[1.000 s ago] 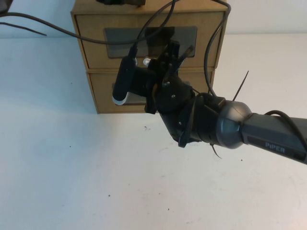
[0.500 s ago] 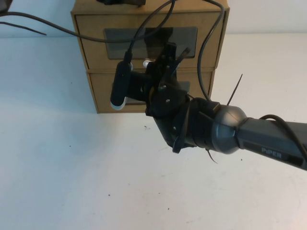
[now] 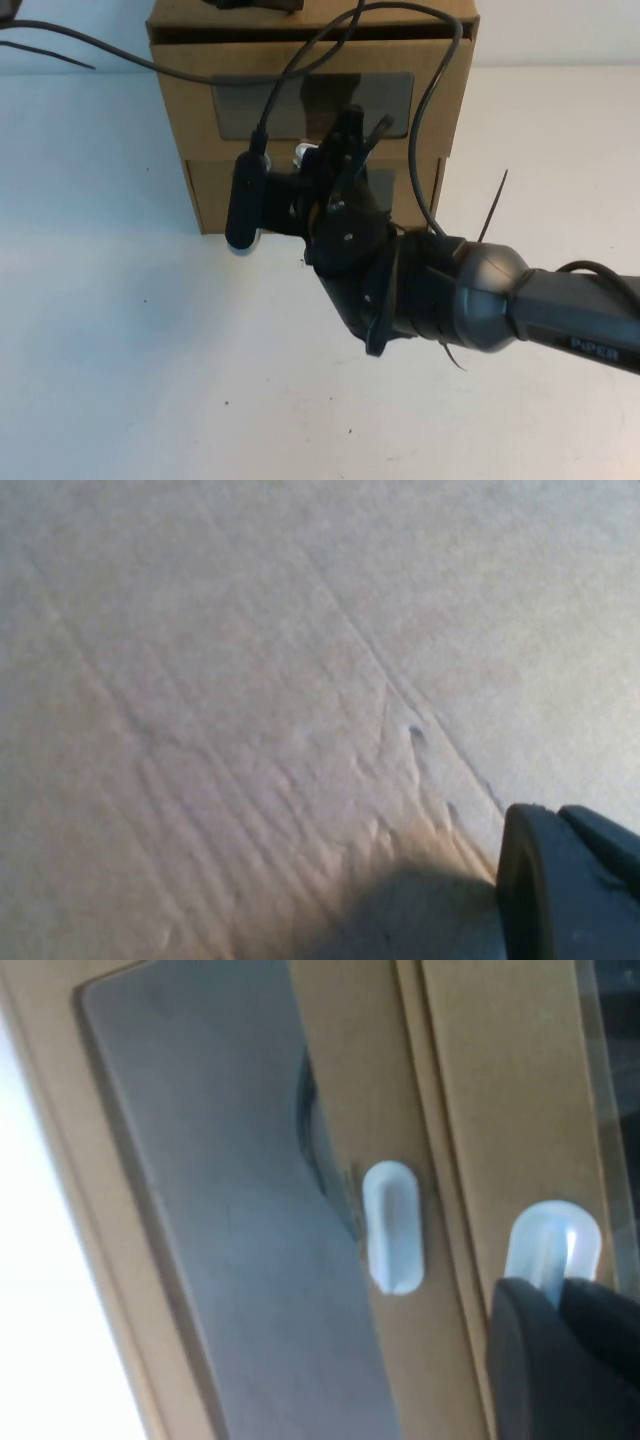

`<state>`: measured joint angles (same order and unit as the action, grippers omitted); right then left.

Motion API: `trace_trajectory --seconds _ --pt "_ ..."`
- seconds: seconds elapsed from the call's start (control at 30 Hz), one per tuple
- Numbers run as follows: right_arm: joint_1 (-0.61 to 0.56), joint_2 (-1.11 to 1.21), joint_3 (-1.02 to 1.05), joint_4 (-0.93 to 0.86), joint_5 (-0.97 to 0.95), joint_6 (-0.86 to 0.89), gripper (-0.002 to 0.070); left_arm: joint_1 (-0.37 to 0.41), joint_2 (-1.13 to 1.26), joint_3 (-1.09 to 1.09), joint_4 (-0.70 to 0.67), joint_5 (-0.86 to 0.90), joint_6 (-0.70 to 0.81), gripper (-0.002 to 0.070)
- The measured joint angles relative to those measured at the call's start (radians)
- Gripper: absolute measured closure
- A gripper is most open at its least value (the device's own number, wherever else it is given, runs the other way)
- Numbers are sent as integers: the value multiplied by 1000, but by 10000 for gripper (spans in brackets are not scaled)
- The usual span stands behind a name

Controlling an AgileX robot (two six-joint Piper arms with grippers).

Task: Open the shoe box
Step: 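Pull the top drawer of the cardboard box fully open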

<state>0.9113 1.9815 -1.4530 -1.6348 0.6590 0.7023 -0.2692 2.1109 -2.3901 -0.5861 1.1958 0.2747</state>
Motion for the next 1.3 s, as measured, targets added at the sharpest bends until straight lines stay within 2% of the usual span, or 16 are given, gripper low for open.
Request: trace_trajectory --seconds 0.37,0.9,1.3 --pt "88 -112 140 60 43 2 666 0 0 0 -4 5 -17 679" --pt "290 -221 279 207 180 2 668 0 0 0 -4 5 -32 679" --pt "336 -227 288 287 222 2 668 0 0 0 -4 5 -32 679"
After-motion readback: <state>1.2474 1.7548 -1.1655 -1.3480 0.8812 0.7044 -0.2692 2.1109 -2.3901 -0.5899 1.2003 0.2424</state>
